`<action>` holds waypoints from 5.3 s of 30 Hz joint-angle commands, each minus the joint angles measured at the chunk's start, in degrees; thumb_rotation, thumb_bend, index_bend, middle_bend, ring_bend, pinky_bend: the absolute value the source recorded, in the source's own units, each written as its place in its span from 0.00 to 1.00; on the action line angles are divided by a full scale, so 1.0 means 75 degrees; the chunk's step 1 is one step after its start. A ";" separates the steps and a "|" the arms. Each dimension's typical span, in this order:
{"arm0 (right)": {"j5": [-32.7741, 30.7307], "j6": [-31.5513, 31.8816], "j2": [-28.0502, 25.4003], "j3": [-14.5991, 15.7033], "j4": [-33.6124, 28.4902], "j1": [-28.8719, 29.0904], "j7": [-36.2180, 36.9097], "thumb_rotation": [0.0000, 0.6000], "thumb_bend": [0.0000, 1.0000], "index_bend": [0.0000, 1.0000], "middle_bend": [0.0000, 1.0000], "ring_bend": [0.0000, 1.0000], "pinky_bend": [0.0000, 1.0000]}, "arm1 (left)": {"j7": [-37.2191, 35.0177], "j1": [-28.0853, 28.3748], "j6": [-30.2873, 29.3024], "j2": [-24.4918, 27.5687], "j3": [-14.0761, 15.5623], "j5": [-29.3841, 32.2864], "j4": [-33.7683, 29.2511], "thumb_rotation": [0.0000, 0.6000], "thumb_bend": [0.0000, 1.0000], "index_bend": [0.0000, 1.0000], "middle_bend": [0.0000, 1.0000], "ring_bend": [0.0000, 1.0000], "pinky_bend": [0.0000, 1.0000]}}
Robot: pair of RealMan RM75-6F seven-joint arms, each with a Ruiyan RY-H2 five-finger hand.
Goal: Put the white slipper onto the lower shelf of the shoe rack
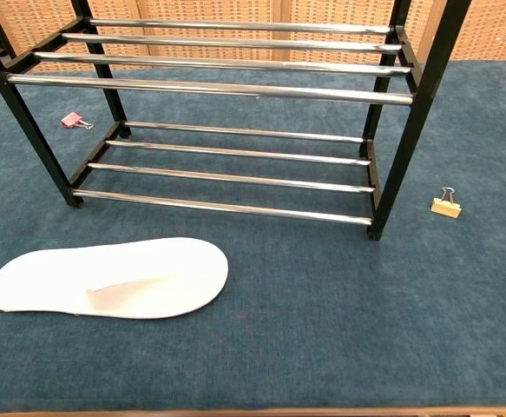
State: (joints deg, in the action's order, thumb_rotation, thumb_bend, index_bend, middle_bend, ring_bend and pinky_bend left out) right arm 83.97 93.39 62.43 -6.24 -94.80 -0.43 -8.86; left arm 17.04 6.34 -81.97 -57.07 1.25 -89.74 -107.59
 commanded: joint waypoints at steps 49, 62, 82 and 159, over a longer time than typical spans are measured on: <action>-0.0398 -0.0280 -0.0478 -0.0141 -0.0341 -0.0128 0.1061 1.00 0.06 0.00 0.00 0.00 0.00 | -0.1068 0.3660 0.0515 -0.3876 0.0821 -0.5014 0.6069 1.00 0.08 0.07 0.00 0.00 0.03; -0.0469 -0.0336 -0.0533 -0.0166 -0.0313 -0.0138 0.1215 1.00 0.06 0.00 0.00 0.00 0.00 | -0.0997 0.4030 0.0439 -0.4732 0.0849 -0.4702 0.7048 1.00 0.09 0.08 0.00 0.00 0.04; -0.0448 -0.0377 -0.0527 -0.0143 -0.0332 -0.0130 0.1152 1.00 0.06 0.00 0.00 0.00 0.00 | -0.1155 0.4328 -0.0434 -0.5644 0.1405 -0.4823 0.8630 1.00 0.28 0.32 0.16 0.17 0.29; -0.0610 -0.0839 -0.0546 -0.0076 -0.0329 0.0025 0.1274 1.00 0.06 0.00 0.00 0.00 0.00 | -0.2785 0.4886 0.0505 -0.7203 -0.0064 -0.1446 1.0048 1.00 0.64 0.75 0.58 0.48 0.58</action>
State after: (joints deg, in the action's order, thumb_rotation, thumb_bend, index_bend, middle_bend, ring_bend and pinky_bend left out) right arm 79.47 87.20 58.29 -6.81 -97.32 -0.30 0.72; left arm -3.56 42.60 -78.63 -110.89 1.01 -100.91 -32.56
